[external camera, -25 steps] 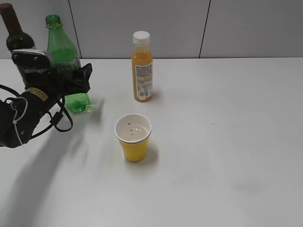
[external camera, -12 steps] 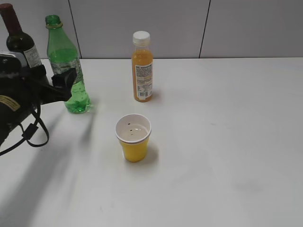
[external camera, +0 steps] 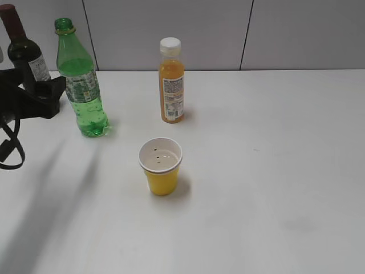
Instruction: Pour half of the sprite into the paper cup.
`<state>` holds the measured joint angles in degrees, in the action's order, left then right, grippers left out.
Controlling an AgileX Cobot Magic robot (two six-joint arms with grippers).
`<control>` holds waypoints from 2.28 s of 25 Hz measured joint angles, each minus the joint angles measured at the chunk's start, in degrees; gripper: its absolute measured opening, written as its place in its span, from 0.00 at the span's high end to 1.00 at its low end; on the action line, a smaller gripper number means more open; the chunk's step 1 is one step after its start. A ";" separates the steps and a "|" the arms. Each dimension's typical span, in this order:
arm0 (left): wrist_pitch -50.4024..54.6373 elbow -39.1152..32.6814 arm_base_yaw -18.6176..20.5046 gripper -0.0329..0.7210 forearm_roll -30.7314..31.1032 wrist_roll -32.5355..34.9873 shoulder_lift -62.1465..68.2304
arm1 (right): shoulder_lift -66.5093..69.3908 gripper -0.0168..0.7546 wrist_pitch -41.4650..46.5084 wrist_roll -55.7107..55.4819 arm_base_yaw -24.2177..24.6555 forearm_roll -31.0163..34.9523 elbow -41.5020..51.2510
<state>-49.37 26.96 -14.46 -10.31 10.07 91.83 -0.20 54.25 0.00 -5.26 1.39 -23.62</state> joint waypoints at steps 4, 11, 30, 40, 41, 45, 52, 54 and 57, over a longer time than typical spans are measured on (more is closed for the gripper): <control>11.19 -0.06 1.69 0.09 -1.30 3.91 -4.55 | 0.00 0.23 0.00 0.00 0.00 0.00 0.00; 40.88 6.88 8.49 0.11 -1.47 7.23 -10.39 | 0.00 0.23 0.00 0.00 0.00 0.00 0.00; 91.80 19.54 12.14 0.17 11.86 -3.89 -29.37 | 0.00 0.23 0.00 0.00 0.00 0.00 0.00; 100.19 5.55 12.14 0.17 10.31 -4.18 -50.05 | 0.00 0.23 0.00 0.00 0.00 0.00 0.00; 100.89 4.61 12.14 0.17 10.31 -4.38 -51.55 | 0.00 0.23 0.00 0.00 0.00 0.00 0.00; 101.42 3.79 12.14 0.17 9.63 -4.97 -57.51 | 0.00 0.23 0.00 0.00 0.00 0.00 0.00; 108.53 2.96 12.14 0.17 7.66 -5.23 -62.99 | 0.00 0.24 0.00 0.00 0.00 0.00 0.00; 108.98 2.63 12.14 0.17 7.66 -5.23 -64.86 | 0.00 0.24 0.00 0.00 0.00 0.00 0.00; 108.98 2.63 12.14 0.17 7.73 -5.23 -68.07 | 0.00 0.24 0.00 0.00 0.00 0.00 0.00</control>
<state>59.61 29.60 -2.32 -2.58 4.84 23.76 -0.20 54.25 0.00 -5.26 1.39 -23.62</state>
